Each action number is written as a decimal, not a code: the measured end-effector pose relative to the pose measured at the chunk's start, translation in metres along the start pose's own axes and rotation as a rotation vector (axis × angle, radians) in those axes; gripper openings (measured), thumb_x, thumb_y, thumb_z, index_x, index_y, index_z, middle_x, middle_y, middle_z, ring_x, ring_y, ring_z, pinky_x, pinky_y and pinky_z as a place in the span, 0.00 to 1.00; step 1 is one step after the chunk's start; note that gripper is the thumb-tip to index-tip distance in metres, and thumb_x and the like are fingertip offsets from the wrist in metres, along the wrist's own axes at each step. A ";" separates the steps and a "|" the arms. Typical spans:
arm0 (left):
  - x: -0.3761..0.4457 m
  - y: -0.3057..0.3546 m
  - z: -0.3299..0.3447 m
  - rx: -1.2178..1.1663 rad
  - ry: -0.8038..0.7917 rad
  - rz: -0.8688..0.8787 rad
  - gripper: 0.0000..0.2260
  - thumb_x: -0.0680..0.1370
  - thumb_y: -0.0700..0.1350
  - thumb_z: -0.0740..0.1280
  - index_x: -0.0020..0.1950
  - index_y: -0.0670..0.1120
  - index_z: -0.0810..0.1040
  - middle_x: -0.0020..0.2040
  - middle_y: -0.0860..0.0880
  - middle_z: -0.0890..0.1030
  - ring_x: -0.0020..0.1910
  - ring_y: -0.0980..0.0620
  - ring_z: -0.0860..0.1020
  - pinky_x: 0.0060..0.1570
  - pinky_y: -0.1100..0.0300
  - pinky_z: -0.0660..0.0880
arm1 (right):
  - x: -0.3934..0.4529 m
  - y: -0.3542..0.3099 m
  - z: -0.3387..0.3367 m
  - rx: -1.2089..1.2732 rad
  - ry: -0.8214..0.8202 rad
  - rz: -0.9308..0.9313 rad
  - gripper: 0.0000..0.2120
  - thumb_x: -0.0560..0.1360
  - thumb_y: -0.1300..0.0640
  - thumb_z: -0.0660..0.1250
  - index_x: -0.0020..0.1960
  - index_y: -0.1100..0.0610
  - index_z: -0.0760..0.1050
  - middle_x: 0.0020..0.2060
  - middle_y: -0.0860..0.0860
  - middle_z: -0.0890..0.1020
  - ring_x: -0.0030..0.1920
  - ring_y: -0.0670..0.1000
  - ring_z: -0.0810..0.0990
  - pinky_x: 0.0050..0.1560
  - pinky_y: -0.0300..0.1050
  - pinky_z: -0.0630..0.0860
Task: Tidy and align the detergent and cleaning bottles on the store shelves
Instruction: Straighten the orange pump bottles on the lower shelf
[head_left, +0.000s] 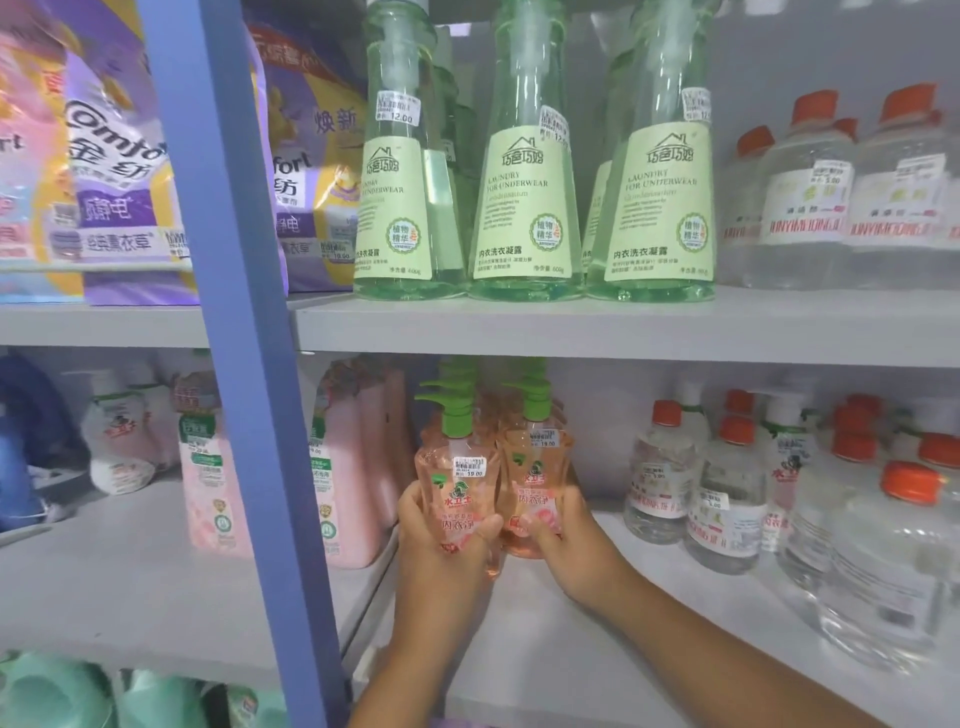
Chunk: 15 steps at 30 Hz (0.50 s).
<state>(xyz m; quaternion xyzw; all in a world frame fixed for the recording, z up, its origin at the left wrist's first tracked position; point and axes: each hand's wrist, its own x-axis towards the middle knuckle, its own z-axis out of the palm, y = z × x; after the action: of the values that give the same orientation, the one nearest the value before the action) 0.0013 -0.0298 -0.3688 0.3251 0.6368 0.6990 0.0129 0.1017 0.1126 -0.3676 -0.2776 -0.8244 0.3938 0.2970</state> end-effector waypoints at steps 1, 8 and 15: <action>0.001 -0.001 0.000 -0.010 0.002 0.001 0.28 0.72 0.39 0.78 0.59 0.63 0.69 0.52 0.64 0.83 0.49 0.66 0.82 0.42 0.75 0.74 | 0.001 0.001 0.001 -0.012 0.003 0.000 0.15 0.83 0.53 0.65 0.66 0.56 0.65 0.62 0.51 0.75 0.62 0.49 0.77 0.62 0.44 0.74; 0.002 0.001 -0.005 -0.047 -0.032 0.000 0.28 0.72 0.41 0.78 0.64 0.63 0.72 0.57 0.59 0.83 0.55 0.60 0.82 0.48 0.67 0.76 | -0.001 0.005 -0.002 -0.105 0.116 -0.016 0.14 0.81 0.53 0.69 0.63 0.55 0.71 0.58 0.51 0.69 0.59 0.50 0.75 0.60 0.45 0.72; -0.004 0.012 -0.007 -0.062 -0.043 -0.035 0.24 0.71 0.41 0.79 0.58 0.63 0.75 0.54 0.60 0.85 0.51 0.61 0.84 0.48 0.61 0.79 | -0.006 0.001 -0.005 -0.123 0.120 -0.012 0.16 0.80 0.52 0.69 0.64 0.57 0.71 0.60 0.53 0.71 0.61 0.53 0.77 0.65 0.53 0.74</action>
<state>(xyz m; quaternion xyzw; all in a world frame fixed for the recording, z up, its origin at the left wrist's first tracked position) 0.0063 -0.0398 -0.3593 0.3282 0.6200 0.7109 0.0488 0.1095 0.1110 -0.3672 -0.3136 -0.8293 0.3235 0.3305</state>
